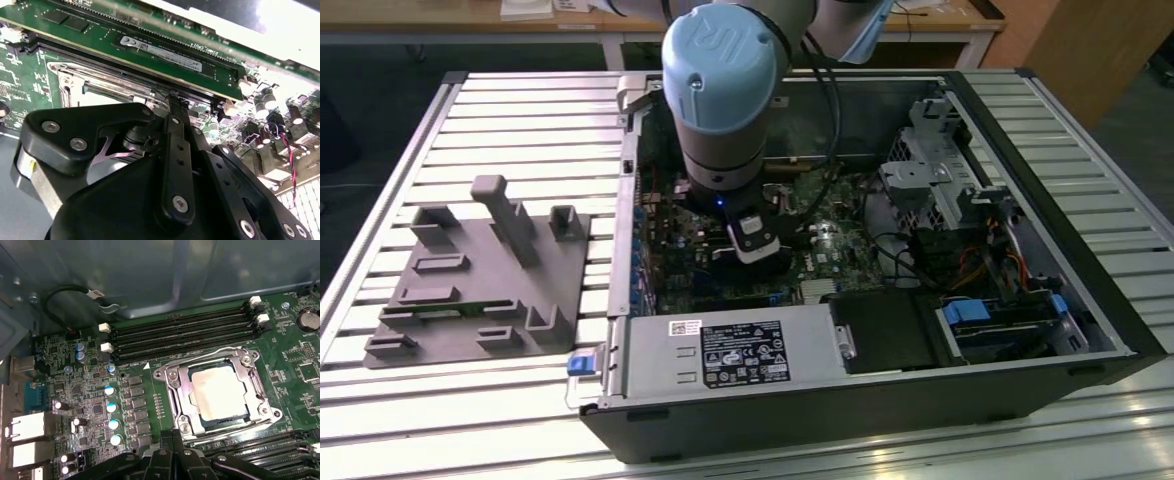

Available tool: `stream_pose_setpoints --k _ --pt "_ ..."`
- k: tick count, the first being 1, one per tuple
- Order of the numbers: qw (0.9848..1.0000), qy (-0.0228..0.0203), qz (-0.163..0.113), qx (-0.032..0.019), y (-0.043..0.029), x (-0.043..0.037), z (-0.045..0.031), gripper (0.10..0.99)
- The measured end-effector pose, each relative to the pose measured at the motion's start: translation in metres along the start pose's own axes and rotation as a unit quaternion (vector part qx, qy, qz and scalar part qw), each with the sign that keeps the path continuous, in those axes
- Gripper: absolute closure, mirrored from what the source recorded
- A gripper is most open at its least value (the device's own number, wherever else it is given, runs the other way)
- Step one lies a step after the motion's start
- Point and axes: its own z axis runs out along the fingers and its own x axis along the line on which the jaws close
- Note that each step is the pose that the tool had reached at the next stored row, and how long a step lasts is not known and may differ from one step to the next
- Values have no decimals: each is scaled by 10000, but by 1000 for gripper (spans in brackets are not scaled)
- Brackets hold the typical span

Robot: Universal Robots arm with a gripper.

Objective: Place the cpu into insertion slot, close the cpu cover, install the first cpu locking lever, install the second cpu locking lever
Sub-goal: 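Install the second cpu locking lever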

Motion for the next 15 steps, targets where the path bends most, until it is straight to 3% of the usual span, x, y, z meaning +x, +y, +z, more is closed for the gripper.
stream_pose_setpoints --k 6,15 --pt "10000 0 0 -5 0 -1 2 980" --pt "10000 0 0 -2 95 -5 -256 980"
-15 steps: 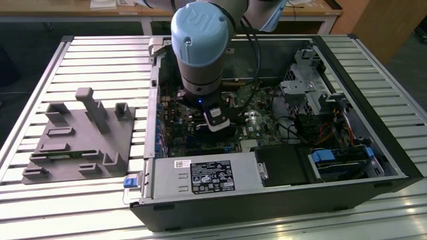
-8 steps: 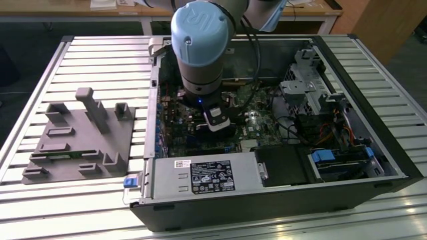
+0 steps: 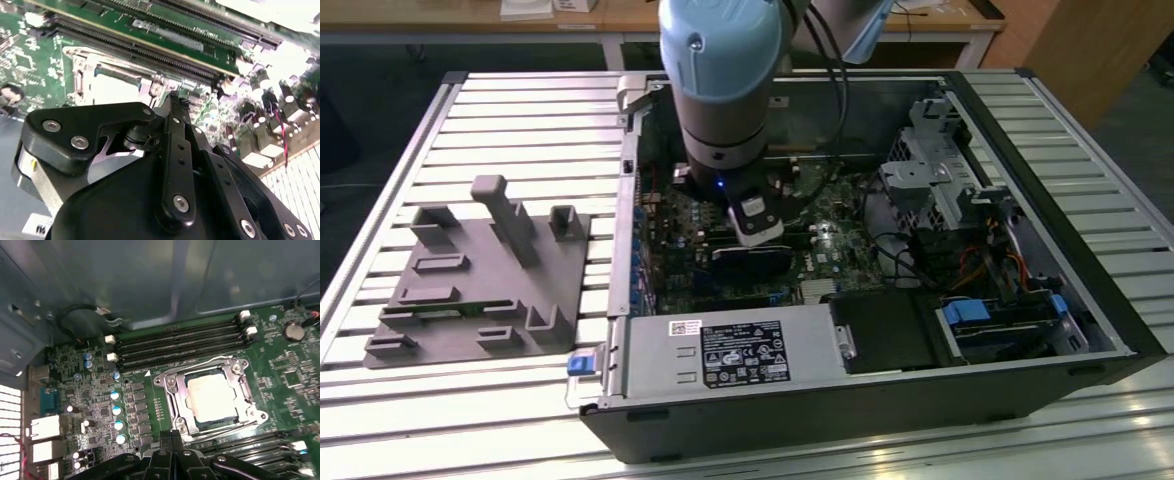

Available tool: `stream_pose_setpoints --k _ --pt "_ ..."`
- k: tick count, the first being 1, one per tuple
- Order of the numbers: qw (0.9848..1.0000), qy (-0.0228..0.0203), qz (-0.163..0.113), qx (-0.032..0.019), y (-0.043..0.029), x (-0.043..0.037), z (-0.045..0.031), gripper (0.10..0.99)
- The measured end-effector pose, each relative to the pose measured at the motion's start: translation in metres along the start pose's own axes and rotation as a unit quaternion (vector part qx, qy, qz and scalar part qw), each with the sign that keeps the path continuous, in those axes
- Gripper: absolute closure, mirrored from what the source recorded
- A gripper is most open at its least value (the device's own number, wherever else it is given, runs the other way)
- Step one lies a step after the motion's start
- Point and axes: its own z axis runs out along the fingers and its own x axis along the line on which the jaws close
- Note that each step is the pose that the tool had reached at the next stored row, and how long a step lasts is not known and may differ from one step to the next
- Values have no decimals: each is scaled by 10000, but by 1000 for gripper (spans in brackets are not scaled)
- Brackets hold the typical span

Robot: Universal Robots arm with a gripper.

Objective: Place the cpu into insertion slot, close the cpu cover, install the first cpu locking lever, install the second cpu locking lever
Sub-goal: 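Install the second cpu locking lever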

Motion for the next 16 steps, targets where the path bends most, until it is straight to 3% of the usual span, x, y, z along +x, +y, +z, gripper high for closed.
stream_pose_setpoints --k 3,9,16 --pt "10000 -10 -2 42 17 -17 -32 980" --pt "9997 -51 -10 237 48 -140 -27 980" --pt "9995 -64 -14 319 119 -313 2 980"
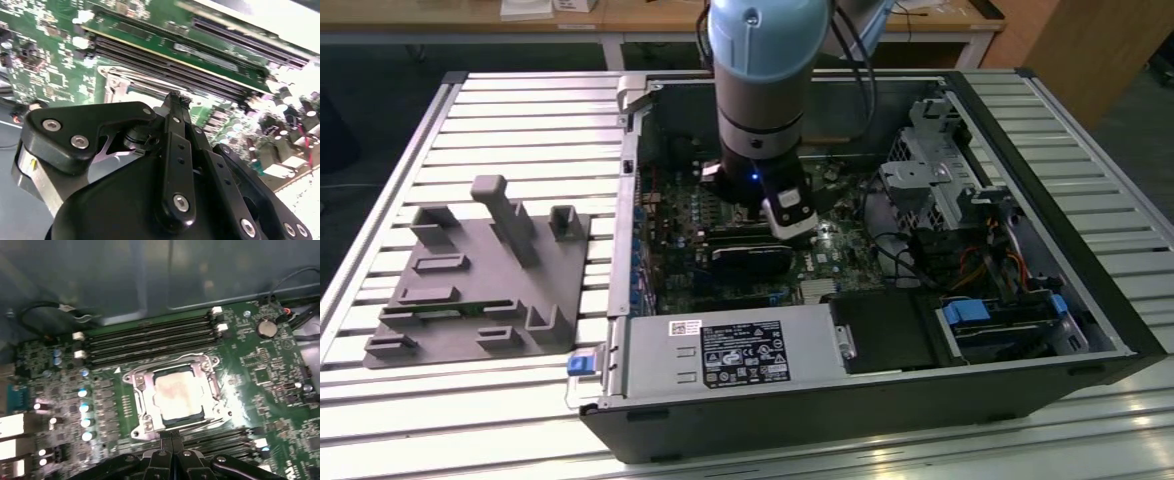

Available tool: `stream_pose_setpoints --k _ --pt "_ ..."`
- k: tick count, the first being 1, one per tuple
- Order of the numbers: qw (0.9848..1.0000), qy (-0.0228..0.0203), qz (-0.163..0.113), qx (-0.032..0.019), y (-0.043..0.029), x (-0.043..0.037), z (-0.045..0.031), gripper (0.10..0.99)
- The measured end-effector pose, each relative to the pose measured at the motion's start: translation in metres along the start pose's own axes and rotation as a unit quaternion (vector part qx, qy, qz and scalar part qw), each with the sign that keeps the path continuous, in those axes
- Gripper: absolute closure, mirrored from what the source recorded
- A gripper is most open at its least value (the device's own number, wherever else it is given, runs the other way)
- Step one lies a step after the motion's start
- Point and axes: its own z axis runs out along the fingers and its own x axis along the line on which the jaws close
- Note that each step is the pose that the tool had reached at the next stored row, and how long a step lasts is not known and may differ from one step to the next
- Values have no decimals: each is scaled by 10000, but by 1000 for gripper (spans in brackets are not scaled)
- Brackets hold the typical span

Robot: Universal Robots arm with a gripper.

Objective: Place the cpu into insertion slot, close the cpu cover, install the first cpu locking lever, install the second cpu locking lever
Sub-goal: 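Install the second cpu locking lever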

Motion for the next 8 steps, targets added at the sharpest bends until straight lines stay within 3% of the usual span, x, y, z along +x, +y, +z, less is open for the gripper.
stream_pose_setpoints --k 2,8 --pt "10000 -12 -4 55 30 -26 11 980" --pt "9995 -67 -21 313 141 -58 44 980"
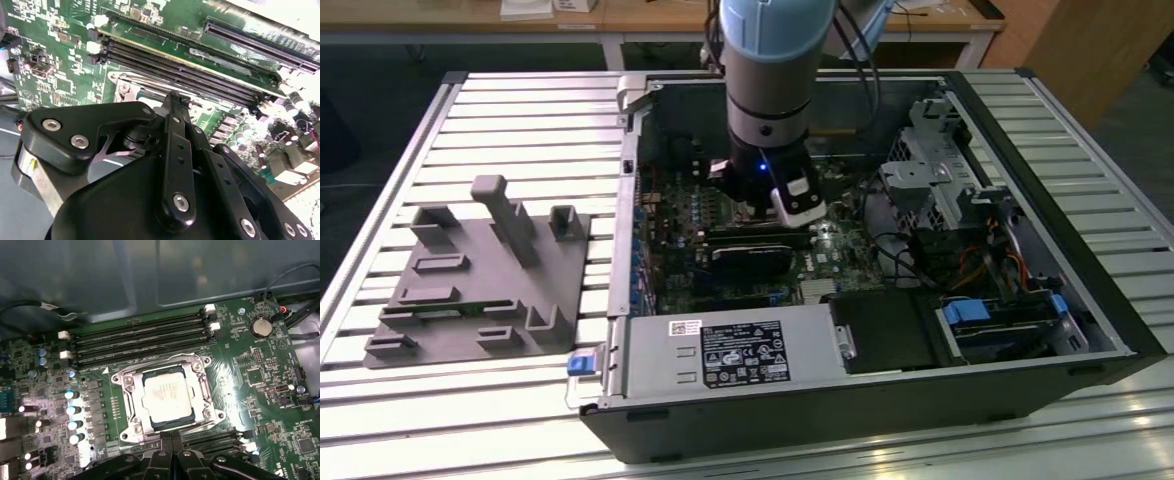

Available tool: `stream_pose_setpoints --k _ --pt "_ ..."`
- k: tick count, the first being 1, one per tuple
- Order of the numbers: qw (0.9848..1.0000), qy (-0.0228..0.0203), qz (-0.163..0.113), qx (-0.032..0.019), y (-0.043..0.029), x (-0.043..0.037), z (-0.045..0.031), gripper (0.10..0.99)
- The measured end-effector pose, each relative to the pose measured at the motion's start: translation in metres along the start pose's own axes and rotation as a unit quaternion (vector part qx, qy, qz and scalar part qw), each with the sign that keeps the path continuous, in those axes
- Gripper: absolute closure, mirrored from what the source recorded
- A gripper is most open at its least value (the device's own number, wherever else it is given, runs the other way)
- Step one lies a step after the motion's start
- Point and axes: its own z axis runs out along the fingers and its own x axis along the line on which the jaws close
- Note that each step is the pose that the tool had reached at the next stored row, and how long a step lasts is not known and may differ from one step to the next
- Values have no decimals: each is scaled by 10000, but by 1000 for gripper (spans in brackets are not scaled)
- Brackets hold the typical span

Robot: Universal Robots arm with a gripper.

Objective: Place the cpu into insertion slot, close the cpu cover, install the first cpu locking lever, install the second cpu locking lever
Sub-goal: 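Install the second cpu locking lever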

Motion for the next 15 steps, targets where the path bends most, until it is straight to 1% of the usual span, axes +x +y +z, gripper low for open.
stream_pose_setpoints --k 3,6,8,9,14,15 --pt "10000 -19 -7 91 88 2 21 980" --pt "9999 -32 -11 148 188 20 45 980" --pt "9998 -42 -13 195 243 32 60 980" --pt "9997 -48 -15 225 265 37 67 980" --pt "9991 -87 -29 406 359 59 101 980" --pt "9990 -92 -31 429 378 64 107 980"
